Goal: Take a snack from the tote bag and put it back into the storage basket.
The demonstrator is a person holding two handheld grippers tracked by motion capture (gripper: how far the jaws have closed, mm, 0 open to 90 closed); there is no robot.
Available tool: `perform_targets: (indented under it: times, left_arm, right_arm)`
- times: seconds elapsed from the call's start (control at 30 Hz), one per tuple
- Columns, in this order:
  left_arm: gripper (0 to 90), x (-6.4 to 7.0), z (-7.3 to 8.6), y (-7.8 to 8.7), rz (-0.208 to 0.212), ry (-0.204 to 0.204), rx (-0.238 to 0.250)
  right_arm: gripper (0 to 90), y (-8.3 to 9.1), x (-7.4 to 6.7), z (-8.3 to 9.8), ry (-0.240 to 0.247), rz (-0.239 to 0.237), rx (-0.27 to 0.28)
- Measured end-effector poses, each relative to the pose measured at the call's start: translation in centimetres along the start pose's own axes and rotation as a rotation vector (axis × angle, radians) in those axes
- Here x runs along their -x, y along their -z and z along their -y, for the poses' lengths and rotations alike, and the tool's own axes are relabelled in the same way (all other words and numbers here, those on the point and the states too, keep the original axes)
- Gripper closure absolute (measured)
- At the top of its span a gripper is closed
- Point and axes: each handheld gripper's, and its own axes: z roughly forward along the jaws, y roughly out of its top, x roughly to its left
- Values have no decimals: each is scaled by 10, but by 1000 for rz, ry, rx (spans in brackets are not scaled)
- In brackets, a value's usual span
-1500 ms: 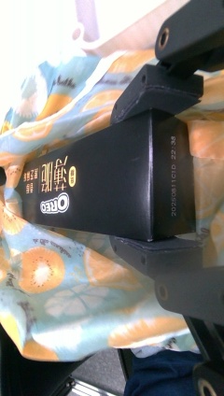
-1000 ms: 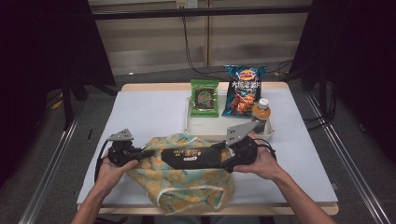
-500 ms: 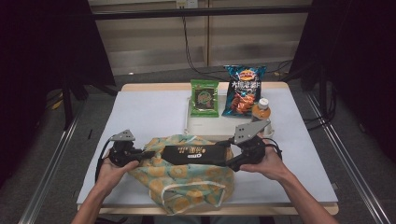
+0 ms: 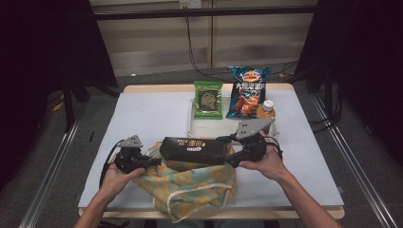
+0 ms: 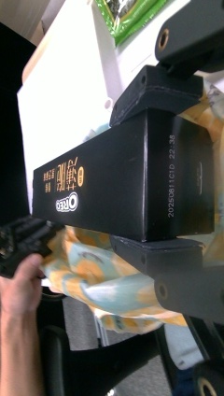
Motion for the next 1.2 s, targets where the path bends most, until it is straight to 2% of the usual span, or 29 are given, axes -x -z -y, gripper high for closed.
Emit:
perform_targets:
  times: [0.03, 0.07, 0.13, 0.23, 0.27, 0.47, 0.67, 0.77, 0.87, 0.97, 1.1, 1.2]
  left_arm:
    - [866, 1, 1, 0, 0, -10, -7]
    - [866, 1, 3, 0, 2, -2, -3]
    - [866, 3, 2, 0, -10, -15, -15]
    - [863, 2, 3, 0, -3, -16, -11]
    - [863, 1, 4, 1, 6, -13, -5]
    - [854, -3, 6, 7, -8, 0, 17]
    - [840, -2, 6, 5, -1, -2, 11]
    - [829, -1, 5, 4, -7, -2, -1]
    - [794, 1, 3, 6, -5, -5, 9]
    - [725, 4, -1, 10, -1, -4, 43]
    - [689, 9, -5, 11, 9, -20, 68]
    - [694, 14, -8, 12, 24, -25, 94]
  right_arm:
    - [388, 1, 1, -1, -3, -4, 13]
    - [388, 2, 1, -3, -7, -5, 26]
    - [388, 2, 2, -6, -11, 13, 33]
    - [388, 0, 5, -6, -25, 45, 47]
    - [388, 0, 6, -6, -31, 59, 48]
    - [388, -2, 9, 8, -74, 122, 20]
    - [387, -17, 0, 31, -90, 105, -45]
    - [387, -23, -4, 37, -87, 97, -60]
    - [387, -28, -9, 41, -86, 96, -71]
    - [385, -30, -11, 45, -94, 88, -81]
    - [383, -33, -16, 49, -87, 94, -106]
    - [382, -34, -17, 53, -90, 97, -116]
